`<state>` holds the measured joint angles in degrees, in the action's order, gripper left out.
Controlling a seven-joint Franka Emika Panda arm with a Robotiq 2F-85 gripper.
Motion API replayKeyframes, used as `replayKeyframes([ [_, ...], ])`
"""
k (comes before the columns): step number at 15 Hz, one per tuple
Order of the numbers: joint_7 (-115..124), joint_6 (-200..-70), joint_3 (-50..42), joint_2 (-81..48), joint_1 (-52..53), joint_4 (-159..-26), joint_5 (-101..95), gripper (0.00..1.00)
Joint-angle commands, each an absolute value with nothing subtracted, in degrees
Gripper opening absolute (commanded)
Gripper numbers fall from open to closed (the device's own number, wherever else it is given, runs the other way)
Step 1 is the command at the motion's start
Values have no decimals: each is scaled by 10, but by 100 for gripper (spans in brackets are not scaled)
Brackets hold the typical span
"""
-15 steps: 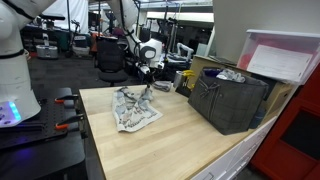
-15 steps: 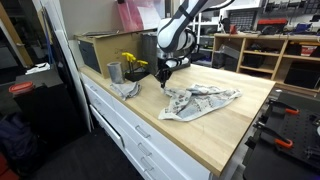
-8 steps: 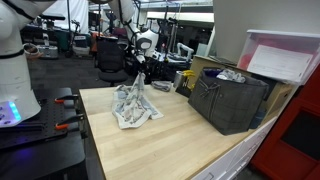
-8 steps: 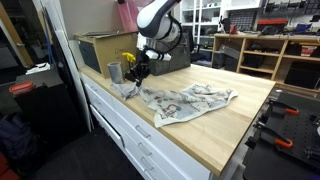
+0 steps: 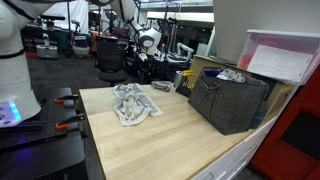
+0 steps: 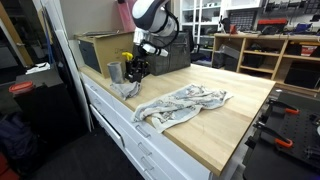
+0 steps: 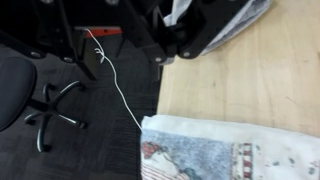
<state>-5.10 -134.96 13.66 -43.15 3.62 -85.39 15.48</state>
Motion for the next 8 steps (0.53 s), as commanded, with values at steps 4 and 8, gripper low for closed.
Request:
replayKeyframes([
  [4,15,-1377,32,-422,36,-945,100,100],
  [8,53,-1394,-13,-418,13,-1003,96,100],
])
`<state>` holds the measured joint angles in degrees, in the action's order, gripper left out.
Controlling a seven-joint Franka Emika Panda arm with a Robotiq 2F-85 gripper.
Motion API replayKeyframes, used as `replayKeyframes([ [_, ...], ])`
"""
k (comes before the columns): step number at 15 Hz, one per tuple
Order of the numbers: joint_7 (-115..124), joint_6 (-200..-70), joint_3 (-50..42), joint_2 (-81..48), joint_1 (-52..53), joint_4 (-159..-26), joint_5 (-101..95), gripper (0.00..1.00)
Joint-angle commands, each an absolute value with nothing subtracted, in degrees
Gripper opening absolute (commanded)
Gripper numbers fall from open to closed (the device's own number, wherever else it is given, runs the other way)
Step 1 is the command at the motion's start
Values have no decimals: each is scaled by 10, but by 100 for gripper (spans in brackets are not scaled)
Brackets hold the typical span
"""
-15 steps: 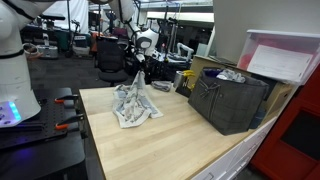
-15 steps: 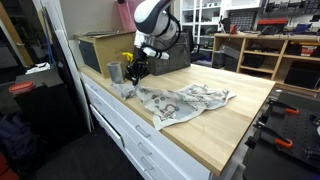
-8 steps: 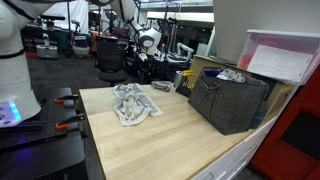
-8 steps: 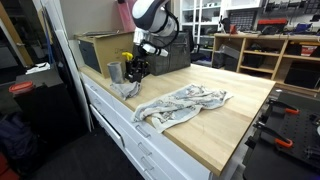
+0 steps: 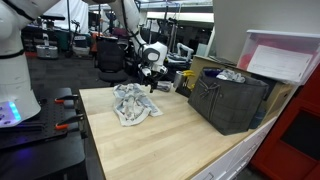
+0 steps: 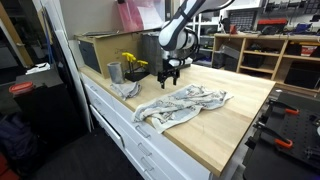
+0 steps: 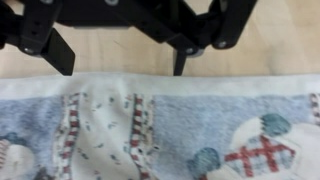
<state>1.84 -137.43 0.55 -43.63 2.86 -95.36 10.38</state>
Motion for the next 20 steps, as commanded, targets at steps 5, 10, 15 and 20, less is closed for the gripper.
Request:
replayKeyframes([
  [5,72,-1401,-41,-420,-22,-1032,98,100],
  [10,79,-1401,-62,-438,-27,-1034,82,100],
  [15,84,-1409,-72,-456,-31,-1026,70,75],
  [20,89,-1412,-74,-454,-33,-1028,69,43],
])
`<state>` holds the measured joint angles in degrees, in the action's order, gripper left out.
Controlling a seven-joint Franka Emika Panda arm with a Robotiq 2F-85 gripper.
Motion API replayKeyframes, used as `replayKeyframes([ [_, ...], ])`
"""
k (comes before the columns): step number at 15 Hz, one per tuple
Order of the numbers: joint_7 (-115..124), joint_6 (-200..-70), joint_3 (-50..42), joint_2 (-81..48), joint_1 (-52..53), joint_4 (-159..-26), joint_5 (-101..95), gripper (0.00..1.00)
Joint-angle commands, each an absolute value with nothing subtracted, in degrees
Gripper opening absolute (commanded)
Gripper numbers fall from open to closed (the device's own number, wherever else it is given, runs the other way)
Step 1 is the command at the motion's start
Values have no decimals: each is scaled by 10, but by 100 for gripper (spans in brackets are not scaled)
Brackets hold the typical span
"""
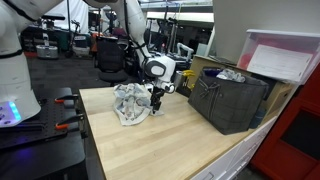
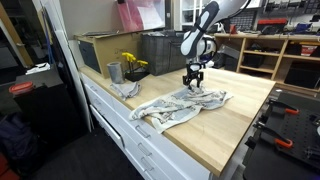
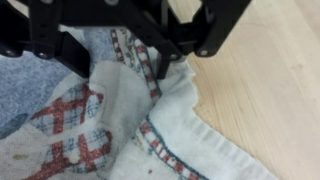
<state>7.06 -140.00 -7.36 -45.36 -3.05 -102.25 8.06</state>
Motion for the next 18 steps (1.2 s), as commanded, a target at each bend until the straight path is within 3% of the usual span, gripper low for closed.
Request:
replayKeyframes([
  [1,90,-1412,-74,-453,-32,-1029,69,37],
  [6,116,-1417,-95,-449,-17,-1023,44,1],
  [18,212,-1405,-225,-476,31,-918,-157,3],
])
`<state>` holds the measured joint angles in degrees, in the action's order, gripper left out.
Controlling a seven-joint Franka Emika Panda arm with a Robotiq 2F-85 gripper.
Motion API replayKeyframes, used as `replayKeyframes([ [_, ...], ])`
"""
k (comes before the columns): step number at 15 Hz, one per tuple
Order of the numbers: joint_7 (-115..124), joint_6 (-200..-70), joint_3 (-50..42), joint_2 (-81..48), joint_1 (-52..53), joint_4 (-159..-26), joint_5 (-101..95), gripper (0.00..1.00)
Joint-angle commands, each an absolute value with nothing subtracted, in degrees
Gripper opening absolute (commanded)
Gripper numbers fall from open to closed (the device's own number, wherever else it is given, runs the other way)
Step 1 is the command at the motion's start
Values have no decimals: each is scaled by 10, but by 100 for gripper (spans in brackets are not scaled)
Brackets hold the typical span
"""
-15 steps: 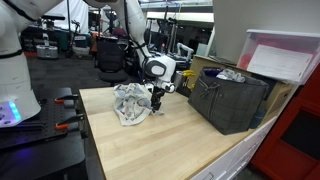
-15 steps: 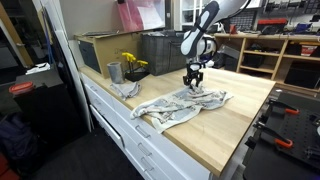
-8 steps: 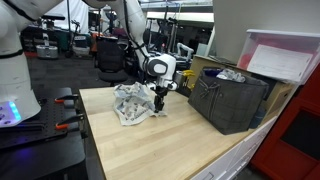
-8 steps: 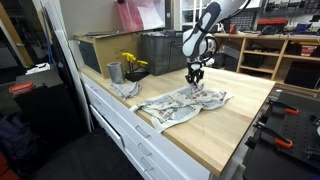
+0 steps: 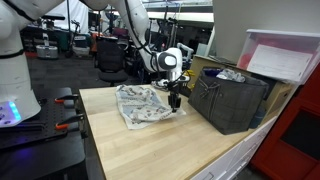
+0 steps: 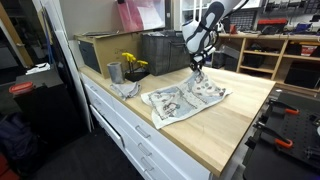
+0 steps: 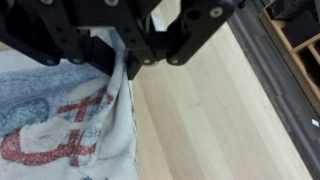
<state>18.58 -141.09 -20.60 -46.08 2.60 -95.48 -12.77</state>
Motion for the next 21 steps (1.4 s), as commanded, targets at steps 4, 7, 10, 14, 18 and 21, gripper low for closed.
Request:
replayKeyframes([
  [4,242,-1402,-247,-488,36,-889,-191,15],
  [7,255,-1403,-247,-480,38,-900,-196,43],
  [10,275,-1398,-240,-462,40,-933,-182,66],
  [14,326,-1384,-232,-430,44,-1009,-149,95],
  [18,370,-1389,-225,-399,37,-1091,-108,100],
  [21,387,-1403,-214,-372,18,-1148,-58,100],
])
